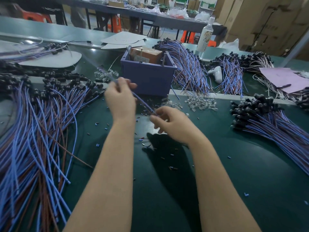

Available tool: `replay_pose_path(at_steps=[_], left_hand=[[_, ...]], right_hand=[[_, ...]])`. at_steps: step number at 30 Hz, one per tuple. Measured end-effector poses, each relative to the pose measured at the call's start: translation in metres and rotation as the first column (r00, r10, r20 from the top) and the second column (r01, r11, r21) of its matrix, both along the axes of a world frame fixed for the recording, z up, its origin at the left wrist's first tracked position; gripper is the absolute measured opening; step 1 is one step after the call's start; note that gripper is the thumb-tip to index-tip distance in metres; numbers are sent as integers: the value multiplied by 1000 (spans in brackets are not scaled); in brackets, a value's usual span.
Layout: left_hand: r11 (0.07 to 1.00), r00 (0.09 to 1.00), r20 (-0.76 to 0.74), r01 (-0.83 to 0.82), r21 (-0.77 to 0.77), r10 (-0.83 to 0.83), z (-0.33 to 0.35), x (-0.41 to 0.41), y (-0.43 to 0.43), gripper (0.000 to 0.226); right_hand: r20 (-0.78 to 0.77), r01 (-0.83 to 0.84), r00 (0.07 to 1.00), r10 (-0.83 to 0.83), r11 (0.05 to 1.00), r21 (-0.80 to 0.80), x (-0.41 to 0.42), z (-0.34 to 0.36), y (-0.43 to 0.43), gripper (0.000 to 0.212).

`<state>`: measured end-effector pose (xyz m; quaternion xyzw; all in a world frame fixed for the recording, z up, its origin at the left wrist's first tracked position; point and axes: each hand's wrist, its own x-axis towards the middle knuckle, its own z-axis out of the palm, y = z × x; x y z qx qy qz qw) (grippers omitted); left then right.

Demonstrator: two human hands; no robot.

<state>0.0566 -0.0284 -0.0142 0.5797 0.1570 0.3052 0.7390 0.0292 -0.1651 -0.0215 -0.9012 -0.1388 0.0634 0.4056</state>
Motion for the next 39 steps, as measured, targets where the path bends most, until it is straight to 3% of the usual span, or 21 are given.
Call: replay_pose_path(at_steps=[3, 5, 7, 8, 9, 10, 11, 12, 13, 14, 15, 17, 19, 20, 21, 24, 25, 27, 30, 34, 39], left_hand=[[932, 974, 21, -210, -295, 226, 9, -1, 32, 17], [888, 945, 23, -299, -350, 327, 9, -5, 42, 14], [887, 887, 7, -462, -7, 462, 8, -11, 40, 43], [825, 859, 110, -511, 241, 500, 11, -15, 33, 49], [743, 867, 249, -498, 447, 432, 15, -18, 23, 47], [684, 917, 306, -395, 614, 256, 18, -20, 12, 40], [643, 974, 224, -182, 744, 17, 22, -19, 1, 33], [563, 978, 7, 114, 819, -208, 26, -17, -7, 28], [429, 903, -253, 393, 813, -347, 27, -15, -15, 26], [296, 801, -456, 577, 761, -388, 23, -13, -20, 25], [219, 728, -564, 668, 711, -390, 16, -10, -23, 25], [257, 692, -596, 713, 652, -408, 0, -8, -26, 24], [369, 706, -553, 705, 606, -442, -13, -6, -28, 22], [409, 714, -531, 698, 587, -457, -17, -5, -27, 22], [434, 721, -511, 691, 579, -467, -19, -4, -27, 20], [451, 714, -471, 696, 558, -519, -23, -2, -24, 13], [448, 696, -465, 713, 539, -548, -23, -3, -23, 13], [454, 661, -424, 742, 492, -620, -22, -7, -22, 13], [518, 660, -310, 739, 431, -684, -18, -11, -24, 16], [573, 690, -257, 713, 405, -677, -17, -12, -25, 28], [584, 636, -183, 765, 270, -749, -21, -8, -17, 22]], right_hand=[[-83, -63, 995, 54, 992, -113, -2, 3, -20, 13], [-113, -50, 993, 41, 996, -78, -1, 5, -27, 17], [-124, -45, 991, 41, 999, -29, 0, 8, -28, 19], [-121, -56, 991, 55, 998, -1, 0, 9, -27, 19], [-113, -75, 991, 77, 997, 21, 2, 10, -24, 18], [-104, -94, 990, 98, 995, 37, 3, 10, -21, 18], [-92, -108, 989, 113, 993, 53, 3, 10, -17, 18], [-81, -114, 989, 121, 990, 85, 4, 9, -14, 18], [-82, -105, 989, 119, 982, 155, 5, 7, -12, 18], [-108, -81, 988, 114, 958, 276, 6, 5, -13, 18], [-158, -30, 981, 110, 898, 438, 8, 3, -16, 18], [-278, 150, 957, 80, 686, 712, 10, -3, -26, 19], [-365, 312, 931, 2, 516, 798, 15, -9, -34, 15], [-382, 349, 924, -35, 486, 801, 17, -11, -35, 13], [-369, 354, 926, -77, 513, 782, 19, -14, -36, 13], [-166, 283, 959, -229, 788, 546, 22, -20, -38, 18], [-112, 254, 967, -229, 825, 505, 23, -21, -40, 18], [-134, 205, 979, -155, 776, 597, 22, -19, -41, 19], [-250, 213, 968, -25, 611, 763, 22, -14, -40, 21], [-269, 193, 962, 39, 600, 776, 20, -12, -38, 21], [-289, 221, 954, 87, 450, 865, 18, -10, -27, 37]])
